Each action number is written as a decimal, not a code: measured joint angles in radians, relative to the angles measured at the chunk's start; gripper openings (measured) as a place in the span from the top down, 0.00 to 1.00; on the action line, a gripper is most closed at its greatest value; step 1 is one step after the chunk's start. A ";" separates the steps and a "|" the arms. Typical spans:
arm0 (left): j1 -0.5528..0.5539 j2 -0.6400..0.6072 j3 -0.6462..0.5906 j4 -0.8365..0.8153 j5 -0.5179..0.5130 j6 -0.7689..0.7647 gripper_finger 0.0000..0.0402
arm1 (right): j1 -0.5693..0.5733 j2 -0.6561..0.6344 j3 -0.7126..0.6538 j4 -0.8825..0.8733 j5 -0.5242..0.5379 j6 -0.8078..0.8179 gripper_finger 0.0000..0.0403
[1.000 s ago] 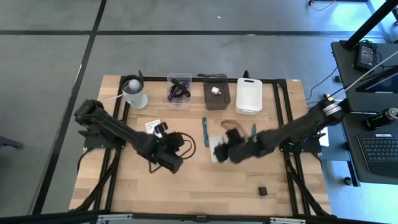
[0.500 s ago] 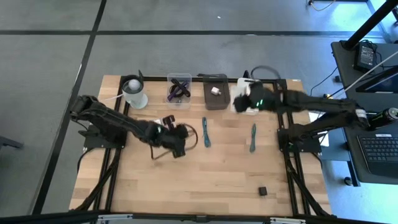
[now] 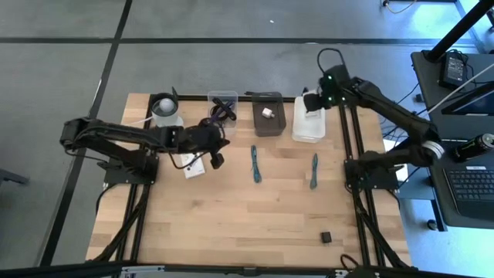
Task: Pick and place items into bin
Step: Put the bottom white card reader box into the white bin
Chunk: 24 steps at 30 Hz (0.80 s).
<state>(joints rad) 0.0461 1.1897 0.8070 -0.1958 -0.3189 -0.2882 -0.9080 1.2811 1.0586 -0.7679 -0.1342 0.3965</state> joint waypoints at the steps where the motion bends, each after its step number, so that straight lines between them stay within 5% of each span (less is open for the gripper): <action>1: 0.004 0.000 0.000 0.014 0.001 0.004 1.00 | -0.013 0.024 0.000 0.001 -0.019 -0.023 0.88; 8: 0.004 0.009 -0.001 0.011 -0.034 -0.020 1.00 | -0.048 0.133 -0.022 0.035 -0.099 -0.080 0.88; 17: 0.004 0.009 -0.001 0.013 -0.092 -0.065 1.00 | -0.077 0.087 -0.266 0.309 -0.119 0.038 0.88; 24: 0.004 0.009 -0.001 0.024 -0.125 -0.069 1.00 | -0.085 0.099 -0.292 0.393 -0.122 0.073 0.87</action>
<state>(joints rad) 0.0505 1.1984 0.8062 -0.1721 -0.4435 -0.3569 -0.9932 1.3803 0.7670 -0.3746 -0.2565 0.4694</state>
